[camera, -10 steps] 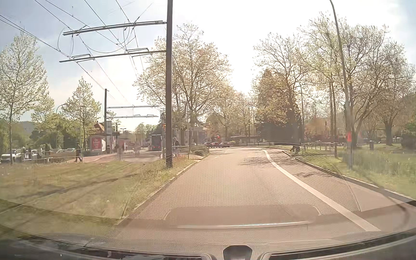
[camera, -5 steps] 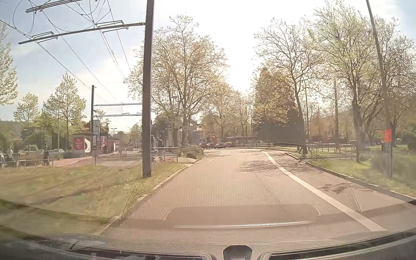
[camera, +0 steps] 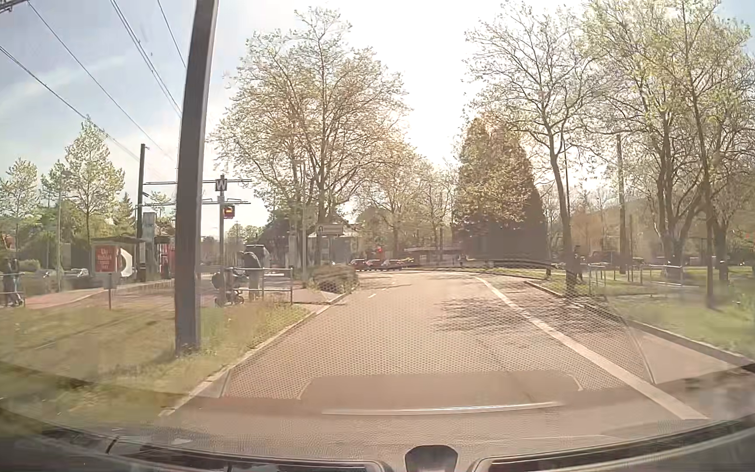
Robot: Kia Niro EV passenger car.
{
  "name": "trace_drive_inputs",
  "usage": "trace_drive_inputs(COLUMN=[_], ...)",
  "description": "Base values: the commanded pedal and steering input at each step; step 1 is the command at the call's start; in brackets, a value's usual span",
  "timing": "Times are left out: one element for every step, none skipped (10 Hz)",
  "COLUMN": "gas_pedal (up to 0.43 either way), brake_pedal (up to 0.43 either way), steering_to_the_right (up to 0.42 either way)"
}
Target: Follow the waypoints while adhering to traffic rules and regulations
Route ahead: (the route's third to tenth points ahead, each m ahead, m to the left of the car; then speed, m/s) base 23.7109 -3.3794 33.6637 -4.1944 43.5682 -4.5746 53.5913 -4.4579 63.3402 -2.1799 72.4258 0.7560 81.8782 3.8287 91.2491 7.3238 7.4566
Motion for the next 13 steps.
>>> trace_drive_inputs(gas_pedal=[0.028, 0.028, 0.028, 0.028, 0.028, 0.028, 0.028, 0.028, 0.028, 0.028, 0.028, 0.028, 0.028], brake_pedal=[0.0, 0.0, 0.0, 0.0, 0.0, 0.0, 0.0, 0.0, 0.0, 0.0, 0.0, 0.0, 0.0], steering_to_the_right=[0.02, 0.02, 0.02, 0.02, 0.02, 0.02, 0.02, 0.02, 0.02, 0.019, 0.017, 0.016, 0.015])
